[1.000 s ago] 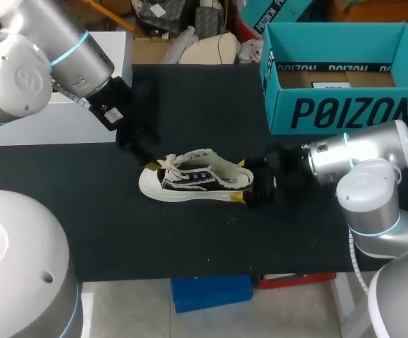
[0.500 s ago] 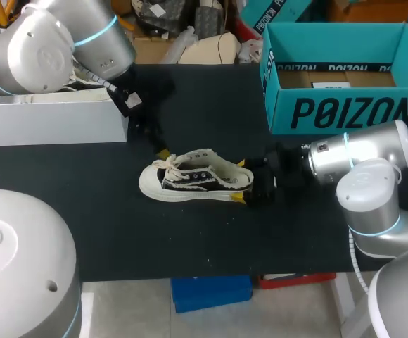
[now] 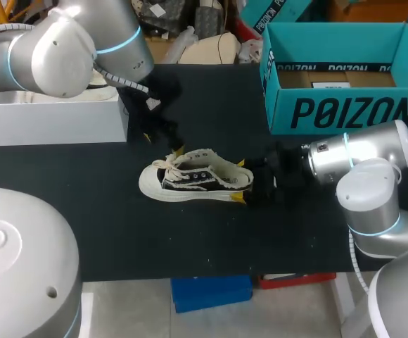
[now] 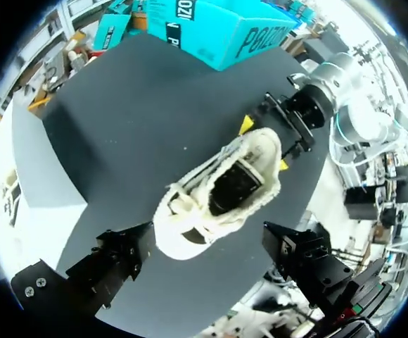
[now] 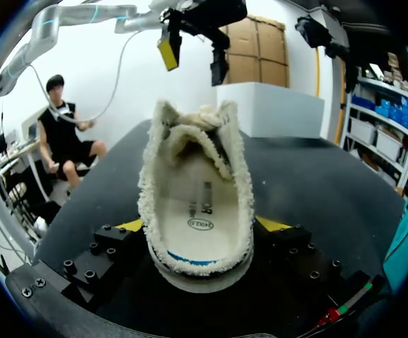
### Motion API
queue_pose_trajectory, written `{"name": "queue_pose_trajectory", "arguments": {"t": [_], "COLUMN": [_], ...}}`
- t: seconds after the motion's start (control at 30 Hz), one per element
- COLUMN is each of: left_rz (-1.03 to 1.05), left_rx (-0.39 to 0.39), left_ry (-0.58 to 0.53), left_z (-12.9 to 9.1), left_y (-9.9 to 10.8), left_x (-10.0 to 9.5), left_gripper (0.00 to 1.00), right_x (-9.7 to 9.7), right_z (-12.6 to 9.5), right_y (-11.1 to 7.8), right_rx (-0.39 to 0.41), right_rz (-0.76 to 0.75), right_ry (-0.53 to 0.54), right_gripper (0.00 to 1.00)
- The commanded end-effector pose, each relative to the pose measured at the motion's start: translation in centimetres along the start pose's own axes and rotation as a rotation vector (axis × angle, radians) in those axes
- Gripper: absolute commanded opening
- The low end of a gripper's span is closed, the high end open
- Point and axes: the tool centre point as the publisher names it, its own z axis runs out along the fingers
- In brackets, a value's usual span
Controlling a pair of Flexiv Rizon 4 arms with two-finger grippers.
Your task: Take the shoe out of the shoebox, open the shoe tongue, remove and reinsert the insole, then place the shoe into the shoebox
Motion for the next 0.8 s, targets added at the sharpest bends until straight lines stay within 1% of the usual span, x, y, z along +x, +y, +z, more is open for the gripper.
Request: {"name": "queue_pose_trajectory", "arguments": {"t": [0.03, 0.23, 0.3, 0.37, 0.43, 0.47, 0.5, 0.57, 0.6, 0.63, 0.8], "left_rz": [-0.579, -0.579, -0.68, -0.742, -0.752, -0.759, -0.768, -0.791, -0.797, -0.818, -0.768], "left_rx": [-0.032, -0.032, -0.058, -0.061, -0.052, -0.059, -0.069, -0.098, -0.1, -0.131, -0.113], "left_ry": [-0.122, -0.122, -0.184, -0.24, -0.248, -0.278, -0.303, -0.321, -0.345, -0.39, -0.435], "left_z": [-0.1, -0.1, 0.2, 0.5, 0.7, 0.9, 1.1, 1.5, 1.6, 1.7, 2.3], "left_y": [0.0, 0.0, -0.4, -0.7, -1.0, -1.2, -1.5, -2.0, -2.3, -2.5, -3.8], "left_x": [0.4, 0.4, 0.8, 1.3, 1.9, 2.1, 2.2, 2.4, 2.5, 2.7, 4.0], "left_gripper": [1.0, 1.0, 1.0, 1.0, 1.0, 1.0, 1.0, 1.0, 1.0, 1.0, 1.0], "right_x": [-0.1, -0.1, -0.1, -0.1, -0.1, -0.1, -0.1, -0.1, -0.1, -0.1, -0.1], "right_z": [0.3, 0.3, 0.3, 0.3, 0.3, 0.3, 0.3, 0.3, 0.3, 0.3, 0.3], "right_y": [-0.2, -0.2, -0.2, -0.2, -0.2, -0.2, -0.2, -0.2, -0.2, -0.2, -0.2], "right_rx": [0.002, 0.002, 0.002, 0.002, 0.002, 0.002, 0.002, 0.002, 0.002, 0.002, 0.002], "right_rz": [0.001, 0.001, 0.001, 0.001, 0.001, 0.001, 0.001, 0.001, 0.001, 0.001, 0.001], "right_ry": [-0.001, -0.001, -0.001, -0.001, -0.001, -0.001, -0.001, -0.001, -0.001, -0.001, -0.001], "right_gripper": [0.0, 0.0, 0.0, 0.0, 0.0, 0.0, 0.0, 0.0, 0.0, 0.0, 0.0]}}
